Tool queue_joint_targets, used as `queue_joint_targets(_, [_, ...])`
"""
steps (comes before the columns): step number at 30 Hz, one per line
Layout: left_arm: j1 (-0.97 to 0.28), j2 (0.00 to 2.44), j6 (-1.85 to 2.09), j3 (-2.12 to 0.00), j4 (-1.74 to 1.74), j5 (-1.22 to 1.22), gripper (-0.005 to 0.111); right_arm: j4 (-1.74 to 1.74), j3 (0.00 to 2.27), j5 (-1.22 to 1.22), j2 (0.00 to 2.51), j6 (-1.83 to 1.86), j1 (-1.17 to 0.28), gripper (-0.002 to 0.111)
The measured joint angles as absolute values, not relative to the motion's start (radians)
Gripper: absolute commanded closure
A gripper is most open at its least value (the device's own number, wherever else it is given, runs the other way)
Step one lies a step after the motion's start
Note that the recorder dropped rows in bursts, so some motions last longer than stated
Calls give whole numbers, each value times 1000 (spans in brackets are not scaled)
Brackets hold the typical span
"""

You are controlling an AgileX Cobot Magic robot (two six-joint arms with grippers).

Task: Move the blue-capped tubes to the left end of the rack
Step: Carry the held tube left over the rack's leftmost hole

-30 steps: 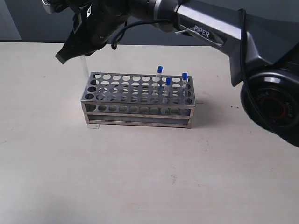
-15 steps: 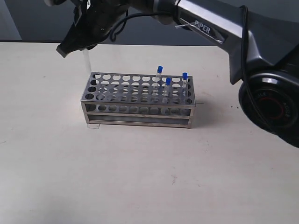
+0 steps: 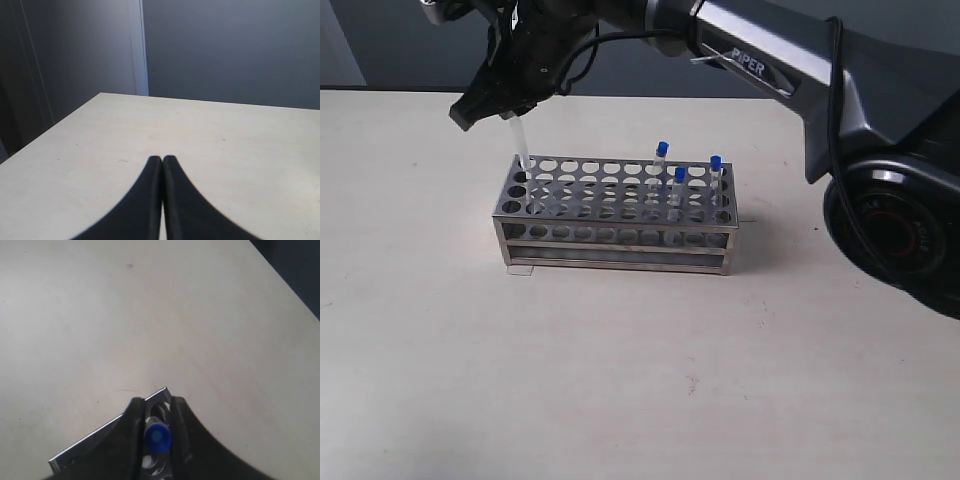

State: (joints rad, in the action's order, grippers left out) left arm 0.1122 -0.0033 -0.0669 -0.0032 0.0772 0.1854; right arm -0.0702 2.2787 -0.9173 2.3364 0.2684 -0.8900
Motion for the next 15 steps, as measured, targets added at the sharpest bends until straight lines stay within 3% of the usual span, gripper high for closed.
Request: queue_joint_targets(15, [112,-3,-67,-3,77,185,106,-64,2294,-841,2369,211,-890,108])
